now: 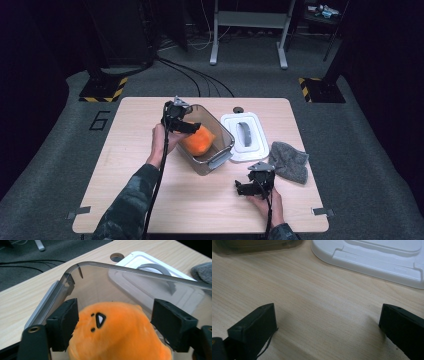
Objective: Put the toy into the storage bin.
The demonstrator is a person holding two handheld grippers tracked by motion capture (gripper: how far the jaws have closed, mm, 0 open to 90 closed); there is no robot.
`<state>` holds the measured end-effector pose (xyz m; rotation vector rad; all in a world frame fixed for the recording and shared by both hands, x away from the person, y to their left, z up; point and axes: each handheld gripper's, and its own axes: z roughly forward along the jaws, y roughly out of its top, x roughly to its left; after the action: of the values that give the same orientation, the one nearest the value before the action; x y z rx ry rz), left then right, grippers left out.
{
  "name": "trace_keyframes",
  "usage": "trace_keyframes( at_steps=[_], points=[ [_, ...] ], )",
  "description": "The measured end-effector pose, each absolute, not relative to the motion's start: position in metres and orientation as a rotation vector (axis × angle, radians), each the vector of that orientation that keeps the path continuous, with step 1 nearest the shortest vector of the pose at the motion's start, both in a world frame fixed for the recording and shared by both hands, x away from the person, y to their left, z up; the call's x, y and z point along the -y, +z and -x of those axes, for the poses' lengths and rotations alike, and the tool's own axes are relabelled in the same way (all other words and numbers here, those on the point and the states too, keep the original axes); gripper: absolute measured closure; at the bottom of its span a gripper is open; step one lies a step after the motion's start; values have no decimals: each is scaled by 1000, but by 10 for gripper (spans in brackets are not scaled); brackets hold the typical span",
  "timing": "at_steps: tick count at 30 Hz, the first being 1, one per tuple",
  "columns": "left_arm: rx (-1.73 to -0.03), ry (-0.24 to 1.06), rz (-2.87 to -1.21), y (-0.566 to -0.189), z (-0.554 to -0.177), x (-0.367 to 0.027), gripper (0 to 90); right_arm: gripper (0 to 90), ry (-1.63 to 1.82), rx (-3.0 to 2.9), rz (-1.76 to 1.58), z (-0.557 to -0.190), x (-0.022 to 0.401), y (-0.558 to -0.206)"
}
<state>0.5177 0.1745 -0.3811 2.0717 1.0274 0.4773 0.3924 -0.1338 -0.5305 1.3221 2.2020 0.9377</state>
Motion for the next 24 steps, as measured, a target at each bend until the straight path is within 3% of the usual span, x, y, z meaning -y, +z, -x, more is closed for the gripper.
trace_keyframes(
  at_steps=[6,24],
  points=[
    [-1030,447,-2051,-377,-508,-188,148,6,927,-2219,-1309,-392,135,-530],
    [-1048,448,-1989,-382,-466,-238,142,0,938,-2229,-1324,-391,134,-530]
  ],
)
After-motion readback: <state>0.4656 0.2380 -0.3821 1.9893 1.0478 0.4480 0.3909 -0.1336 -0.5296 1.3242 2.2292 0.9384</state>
